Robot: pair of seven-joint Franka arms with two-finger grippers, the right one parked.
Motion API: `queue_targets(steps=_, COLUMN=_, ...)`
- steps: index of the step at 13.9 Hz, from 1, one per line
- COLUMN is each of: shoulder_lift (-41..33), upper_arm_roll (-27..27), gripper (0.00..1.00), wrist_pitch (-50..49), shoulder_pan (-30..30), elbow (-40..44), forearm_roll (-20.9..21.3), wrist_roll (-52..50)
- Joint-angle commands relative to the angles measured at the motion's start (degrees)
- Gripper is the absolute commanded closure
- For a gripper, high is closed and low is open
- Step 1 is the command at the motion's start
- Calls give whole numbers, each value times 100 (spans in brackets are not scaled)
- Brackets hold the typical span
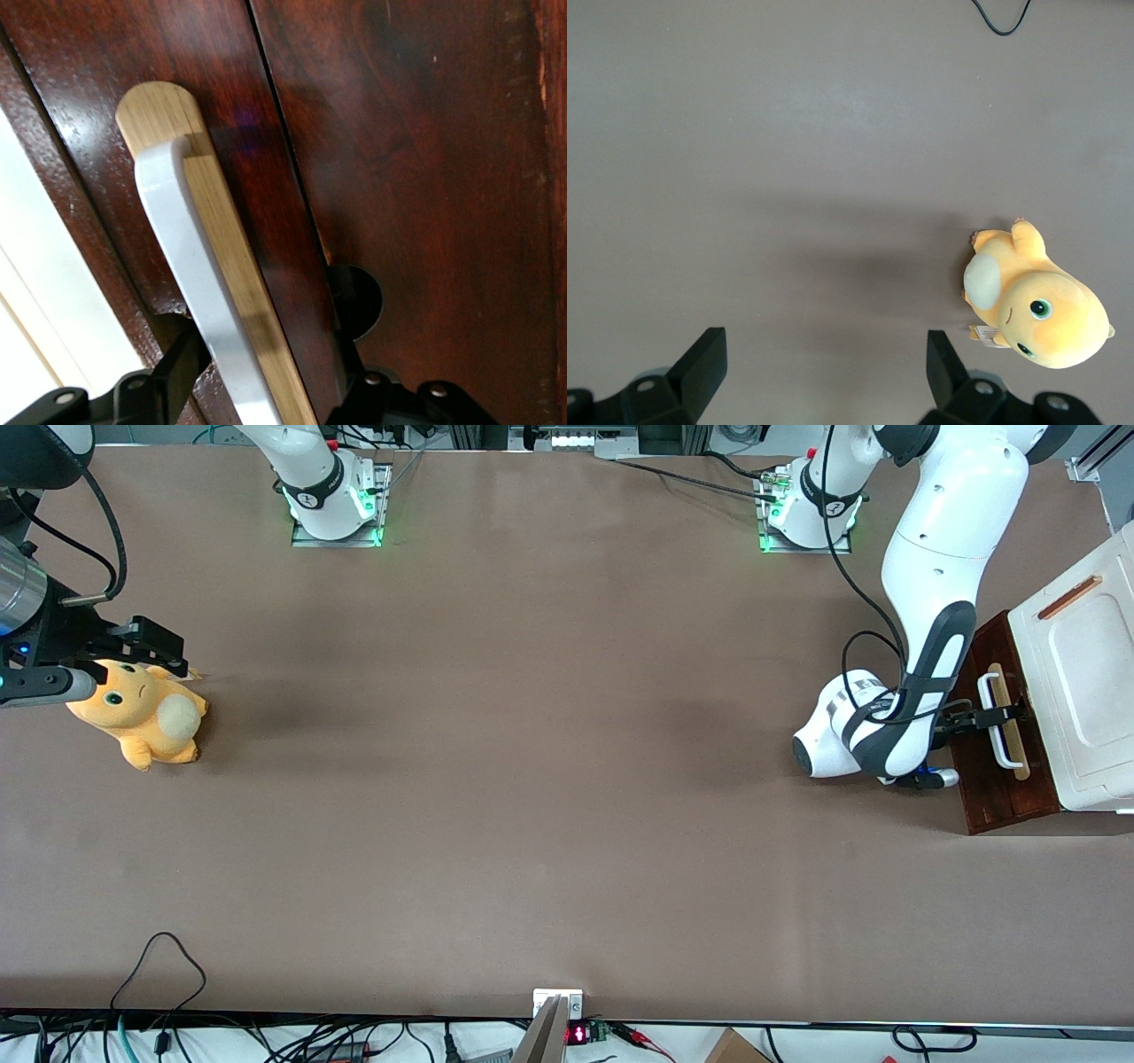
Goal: Open lower drawer with left arm only
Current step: 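Align the left gripper fingers around the white bar handle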
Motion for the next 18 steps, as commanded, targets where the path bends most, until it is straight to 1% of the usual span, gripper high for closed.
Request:
queue_targets(steps=1, shoulder_lift=-18, upper_arm_roll=-35, gripper=38, wrist_pitch=-51, shoulder_pan=52, elbow=-58, forearm_roll=162, wrist_roll=-90)
queue_targets(steps=4, shoulder_lift=-18, upper_arm_roll=-35, gripper=42, wrist_pitch=-51, shoulder_pan=52, elbow=-50, forearm_roll=162, wrist_roll=-90)
queue_targets(steps=12, shoulder_lift=-18, upper_arm_roll=-44, gripper=44, wrist_pitch=-51, shoulder_pan=-18, elbow=-50, forearm_roll=162, wrist_roll=-90)
queue_targets(steps=18, shoulder_lift=-18, upper_arm_roll=-44, gripper=48, wrist_pitch=-42, shoulder_pan=-1, elbow=-50, forearm_roll=154, wrist_roll=-81)
